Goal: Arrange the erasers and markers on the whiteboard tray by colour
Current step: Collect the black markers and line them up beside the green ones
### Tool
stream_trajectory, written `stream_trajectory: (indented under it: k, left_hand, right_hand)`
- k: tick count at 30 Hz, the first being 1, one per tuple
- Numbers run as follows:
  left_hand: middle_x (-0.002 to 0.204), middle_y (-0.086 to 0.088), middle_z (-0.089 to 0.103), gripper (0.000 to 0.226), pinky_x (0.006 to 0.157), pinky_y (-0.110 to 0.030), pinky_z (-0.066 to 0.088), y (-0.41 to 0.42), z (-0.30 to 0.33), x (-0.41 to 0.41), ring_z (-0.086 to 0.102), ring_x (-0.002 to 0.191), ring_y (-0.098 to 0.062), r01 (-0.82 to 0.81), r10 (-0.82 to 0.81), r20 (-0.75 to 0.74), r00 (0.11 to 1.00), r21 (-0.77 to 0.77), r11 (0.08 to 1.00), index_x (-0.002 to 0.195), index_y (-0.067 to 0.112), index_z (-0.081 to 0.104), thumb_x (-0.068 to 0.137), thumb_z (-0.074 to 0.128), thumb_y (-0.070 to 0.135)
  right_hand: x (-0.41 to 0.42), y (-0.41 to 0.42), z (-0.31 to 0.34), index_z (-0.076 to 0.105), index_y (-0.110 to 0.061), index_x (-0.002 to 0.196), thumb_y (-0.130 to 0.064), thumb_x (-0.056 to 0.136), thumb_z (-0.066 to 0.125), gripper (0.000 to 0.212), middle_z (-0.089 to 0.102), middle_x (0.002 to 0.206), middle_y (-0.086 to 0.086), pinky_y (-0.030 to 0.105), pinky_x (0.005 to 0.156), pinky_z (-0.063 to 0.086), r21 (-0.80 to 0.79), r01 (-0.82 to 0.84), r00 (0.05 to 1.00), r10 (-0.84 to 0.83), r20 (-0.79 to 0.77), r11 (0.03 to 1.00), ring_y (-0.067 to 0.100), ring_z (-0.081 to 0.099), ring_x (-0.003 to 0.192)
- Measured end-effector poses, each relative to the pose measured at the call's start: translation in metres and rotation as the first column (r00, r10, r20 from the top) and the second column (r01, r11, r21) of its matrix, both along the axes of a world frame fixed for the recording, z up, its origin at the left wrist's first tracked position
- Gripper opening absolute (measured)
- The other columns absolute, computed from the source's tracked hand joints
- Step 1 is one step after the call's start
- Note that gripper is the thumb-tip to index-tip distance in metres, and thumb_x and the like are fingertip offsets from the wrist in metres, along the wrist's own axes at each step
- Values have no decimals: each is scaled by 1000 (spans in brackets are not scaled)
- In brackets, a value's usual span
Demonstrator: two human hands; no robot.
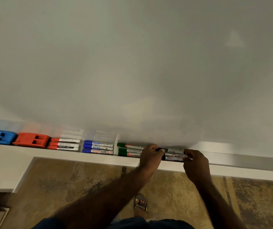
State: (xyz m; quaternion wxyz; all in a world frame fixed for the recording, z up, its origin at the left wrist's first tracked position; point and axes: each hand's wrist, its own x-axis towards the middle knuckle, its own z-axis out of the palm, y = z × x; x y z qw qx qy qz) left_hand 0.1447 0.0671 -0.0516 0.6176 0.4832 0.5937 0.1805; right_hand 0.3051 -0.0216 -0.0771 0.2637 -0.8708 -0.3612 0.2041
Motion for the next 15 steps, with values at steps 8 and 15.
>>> stream_trajectory:
  k: [8,15]
  left_hand:
    - [131,-7,69,48,90,-25,49,0,2,-4,62,106,-14,51,-50,-21,999,34,998,138,9,61,94,72,25]
    - [142,-8,63,50,109,-38,50,-2,12,-14,60,129,-21,81,-73,-70,995,125,989,142,11,58,97,68,30]
  right_hand:
    - [-5,-1,-1,73,-10,118,3,87,65,35,73,117,10,33,89,52,19,23,1000,-23,7,1000,27,69,103]
    - [-14,-7,-1,73,-10,117,2,88,69,31,70,117,11,29,85,50,98,-29,997,23,70,995,24,67,97]
